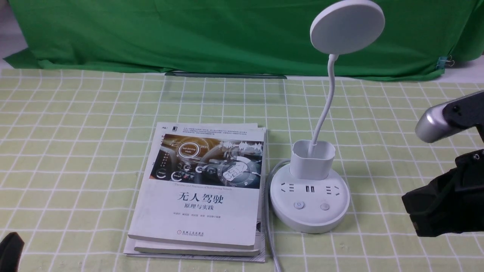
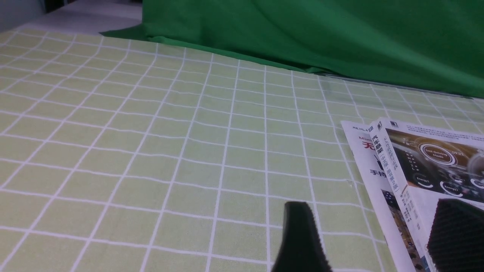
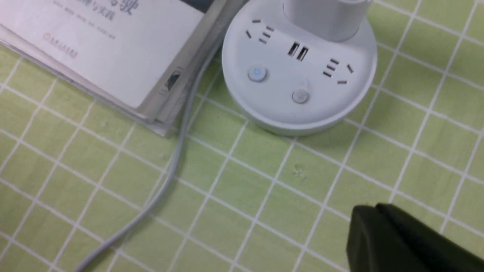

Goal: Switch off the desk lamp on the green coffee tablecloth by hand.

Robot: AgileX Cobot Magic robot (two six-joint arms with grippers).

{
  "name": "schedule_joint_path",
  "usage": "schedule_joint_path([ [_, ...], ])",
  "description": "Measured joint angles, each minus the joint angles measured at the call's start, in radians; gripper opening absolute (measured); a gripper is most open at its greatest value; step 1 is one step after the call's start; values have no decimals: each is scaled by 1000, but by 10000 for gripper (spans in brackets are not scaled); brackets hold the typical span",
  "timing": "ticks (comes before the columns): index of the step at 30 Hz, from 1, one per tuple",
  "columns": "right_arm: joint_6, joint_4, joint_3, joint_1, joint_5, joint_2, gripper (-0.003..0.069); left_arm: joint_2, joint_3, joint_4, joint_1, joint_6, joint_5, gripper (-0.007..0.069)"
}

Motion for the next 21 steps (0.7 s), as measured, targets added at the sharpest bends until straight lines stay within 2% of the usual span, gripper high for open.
schedule_joint_path([
  [4,-53,-9,115,-63,-161,-111,41,0,0,0,0,0,0,410],
  [8,-77,-12,354,-197,-388,-324,41,0,0,0,0,0,0,410],
  [9,-77,-12,354,-204,-388,-336,41,0,0,0,0,0,0,410],
  [12,-80,-13,567,-321,-509,-572,41,0,0,0,0,0,0,410],
  [16,-93,-14,747,-407,-534,-806,41,0,0,0,0,0,0,410],
  [21,-114,-14,835,-434,-524,-965,41,0,0,0,0,0,0,410],
])
